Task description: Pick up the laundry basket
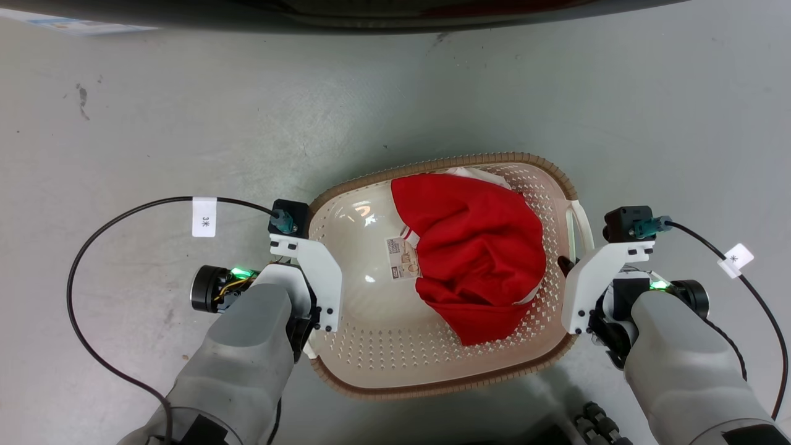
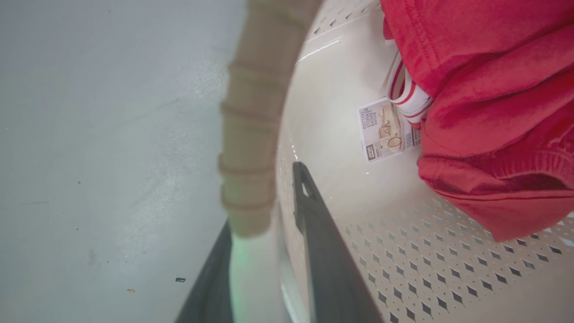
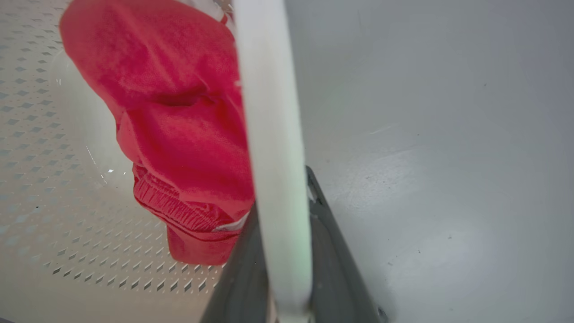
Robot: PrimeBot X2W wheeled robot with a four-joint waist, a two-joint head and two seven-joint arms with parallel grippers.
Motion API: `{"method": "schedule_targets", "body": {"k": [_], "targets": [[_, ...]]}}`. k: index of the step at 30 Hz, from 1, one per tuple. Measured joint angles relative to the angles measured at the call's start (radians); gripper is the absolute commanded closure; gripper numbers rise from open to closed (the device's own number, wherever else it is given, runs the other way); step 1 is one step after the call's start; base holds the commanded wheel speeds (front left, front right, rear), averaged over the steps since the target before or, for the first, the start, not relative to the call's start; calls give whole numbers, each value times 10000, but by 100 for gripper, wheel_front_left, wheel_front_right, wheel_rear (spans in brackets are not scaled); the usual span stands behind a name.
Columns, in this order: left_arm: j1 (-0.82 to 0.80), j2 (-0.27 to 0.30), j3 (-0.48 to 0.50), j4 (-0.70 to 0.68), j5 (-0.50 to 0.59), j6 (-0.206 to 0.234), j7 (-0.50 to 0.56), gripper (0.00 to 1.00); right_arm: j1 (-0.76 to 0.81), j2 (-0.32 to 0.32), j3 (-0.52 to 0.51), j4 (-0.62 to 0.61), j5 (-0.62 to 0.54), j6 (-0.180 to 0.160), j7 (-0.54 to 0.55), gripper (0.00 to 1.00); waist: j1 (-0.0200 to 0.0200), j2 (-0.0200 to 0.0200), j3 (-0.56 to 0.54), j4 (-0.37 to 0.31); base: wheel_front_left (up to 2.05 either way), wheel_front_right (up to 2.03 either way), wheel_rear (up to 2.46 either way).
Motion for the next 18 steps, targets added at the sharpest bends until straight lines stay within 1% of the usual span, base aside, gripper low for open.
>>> {"method": "schedule_targets", "body": {"k": [5,8,13,18], "targets": [[20,15,-88,10,-165,-127,104,100,50,-15,267,0,341,-2,136,100,0,0,-161,6,0,0,0],[140,35,-134,-17,-345,-253,311,100,209,-23,399,-6,535,-4,393,100,0,0,-408,8,0,0,0],[620,61,-270,-209,-786,-414,823,100,659,-61,581,0,803,-4,1028,100,-1,0,-1076,27,0,0,0],[1074,58,-477,-487,-1285,-464,1436,100,1084,-240,757,-8,1055,0,1559,100,-1,0,-1948,64,0,0,0]]}}
